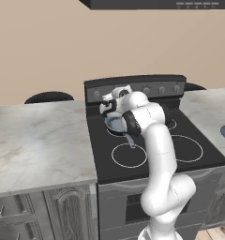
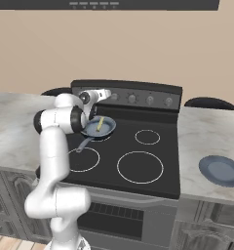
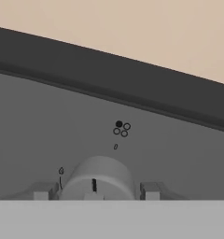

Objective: Pick up the butter stick and place it in the pan. Then turn on the burner for the pan.

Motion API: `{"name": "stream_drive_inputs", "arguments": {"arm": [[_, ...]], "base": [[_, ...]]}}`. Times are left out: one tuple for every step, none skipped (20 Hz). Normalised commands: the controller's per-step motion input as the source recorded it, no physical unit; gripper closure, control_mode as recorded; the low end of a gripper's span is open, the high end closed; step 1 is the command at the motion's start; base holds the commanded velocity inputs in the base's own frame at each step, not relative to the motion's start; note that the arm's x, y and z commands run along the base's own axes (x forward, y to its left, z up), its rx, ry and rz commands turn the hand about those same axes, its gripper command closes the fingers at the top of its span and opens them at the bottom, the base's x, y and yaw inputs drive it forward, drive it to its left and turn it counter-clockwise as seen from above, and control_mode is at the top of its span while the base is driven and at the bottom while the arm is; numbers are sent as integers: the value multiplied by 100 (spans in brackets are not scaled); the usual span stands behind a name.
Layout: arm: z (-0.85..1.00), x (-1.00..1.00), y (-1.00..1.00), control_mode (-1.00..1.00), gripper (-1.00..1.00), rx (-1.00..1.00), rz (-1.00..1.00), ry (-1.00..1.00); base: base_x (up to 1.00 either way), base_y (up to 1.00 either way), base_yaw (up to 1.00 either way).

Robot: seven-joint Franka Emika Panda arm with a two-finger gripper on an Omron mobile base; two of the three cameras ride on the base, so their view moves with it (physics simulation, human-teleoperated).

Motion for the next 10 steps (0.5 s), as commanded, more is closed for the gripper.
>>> {"name": "stream_drive_inputs", "arguments": {"arm": [[0, 3, 0, -100, 100, -5, 0, 0], [0, 3, 0, -100, 100, -5, 0, 0], [0, 3, 0, -100, 100, -6, 0, 0], [0, 3, 0, -100, 100, -5, 0, 0], [0, 2, 0, -100, 100, -5, 0, 0], [0, 1, 0, -100, 100, -6, 0, 0], [0, 0, 0, -100, 100, -5, 0, 0], [0, 0, 0, -100, 100, -5, 0, 0], [0, 0, 0, -100, 100, -5, 0, 0], [0, 0, 0, -100, 100, -5, 0, 0]], "base": [[0, 0, 0], [0, 0, 0], [0, 0, 0], [0, 0, 0], [0, 0, 0], [0, 0, 0], [0, 0, 0], [0, 0, 0], [0, 0, 0], [0, 0, 0]]}}
